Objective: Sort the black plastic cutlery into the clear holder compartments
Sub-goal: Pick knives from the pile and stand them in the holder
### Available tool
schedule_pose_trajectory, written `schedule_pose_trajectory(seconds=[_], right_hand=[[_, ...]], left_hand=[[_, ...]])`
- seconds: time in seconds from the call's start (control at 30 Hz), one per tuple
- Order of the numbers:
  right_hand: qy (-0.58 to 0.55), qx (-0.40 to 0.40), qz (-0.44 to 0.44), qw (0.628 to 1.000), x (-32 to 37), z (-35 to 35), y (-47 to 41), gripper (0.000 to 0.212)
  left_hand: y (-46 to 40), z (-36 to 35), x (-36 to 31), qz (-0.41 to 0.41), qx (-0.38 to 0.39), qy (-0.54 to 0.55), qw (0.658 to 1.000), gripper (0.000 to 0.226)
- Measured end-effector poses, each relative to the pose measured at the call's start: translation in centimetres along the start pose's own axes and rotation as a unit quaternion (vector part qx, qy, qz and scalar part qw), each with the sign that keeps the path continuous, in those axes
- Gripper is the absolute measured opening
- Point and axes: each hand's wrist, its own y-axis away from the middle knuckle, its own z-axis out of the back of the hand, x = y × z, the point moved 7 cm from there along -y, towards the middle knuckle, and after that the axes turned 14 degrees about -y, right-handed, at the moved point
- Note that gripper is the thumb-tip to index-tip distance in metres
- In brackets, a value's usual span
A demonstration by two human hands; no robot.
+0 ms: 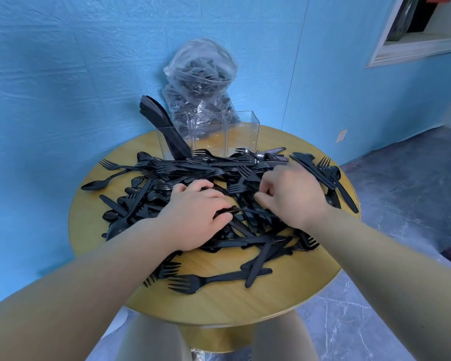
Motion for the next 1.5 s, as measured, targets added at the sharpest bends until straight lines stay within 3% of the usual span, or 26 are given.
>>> schedule_pose_trajectory(seconds=[0.1,0.17,0.3,0.4,0.53,0.73,1.0,1.27,1.5], right_hand=[[0.035,0.113,-0.057,0.991,0.5,-2.0,-0.2,0.048],[0.043,0.132,-0.093,0.986,0.4,-2.5,-0.5,0.056],[0.044,0.153,-0.121,0.98,0.3,-3.1,-0.9,0.063],[0.019,0.165,-0.125,0.978,0.5,-3.5,-1.1,0.057],[-0.041,0.159,-0.138,0.977,0.7,-3.8,-1.3,0.047],[-0.058,0.15,-0.145,0.976,0.6,-4.0,-1.0,0.044],[-0.113,0.148,-0.101,0.977,0.7,-2.4,-1.0,0.043],[-0.216,0.129,-0.078,0.965,-0.1,-1.3,-0.9,0.035],[-0.267,0.063,-0.067,0.959,-0.3,0.3,-1.7,0.03]], left_hand=[[0.3,-0.1,0.2,0.01,0.003,-0.008,1.0,0.045],[0.6,0.0,0.4,0.017,0.002,-0.004,1.0,0.047],[1.0,-0.3,1.1,0.025,0.004,0.0,1.0,0.05],[1.2,-0.5,1.4,0.029,0.011,0.001,1.0,0.067],[1.1,-0.5,1.5,0.031,0.008,-0.007,0.999,0.091],[1.0,-1.0,1.5,0.038,0.014,-0.014,0.999,0.065],[0.9,-1.2,1.8,0.047,-0.002,-0.001,0.999,0.078],[1.0,0.1,2.2,0.07,-0.052,0.043,0.995,0.065],[1.2,1.5,3.5,0.107,-0.099,0.054,0.988,0.064]])
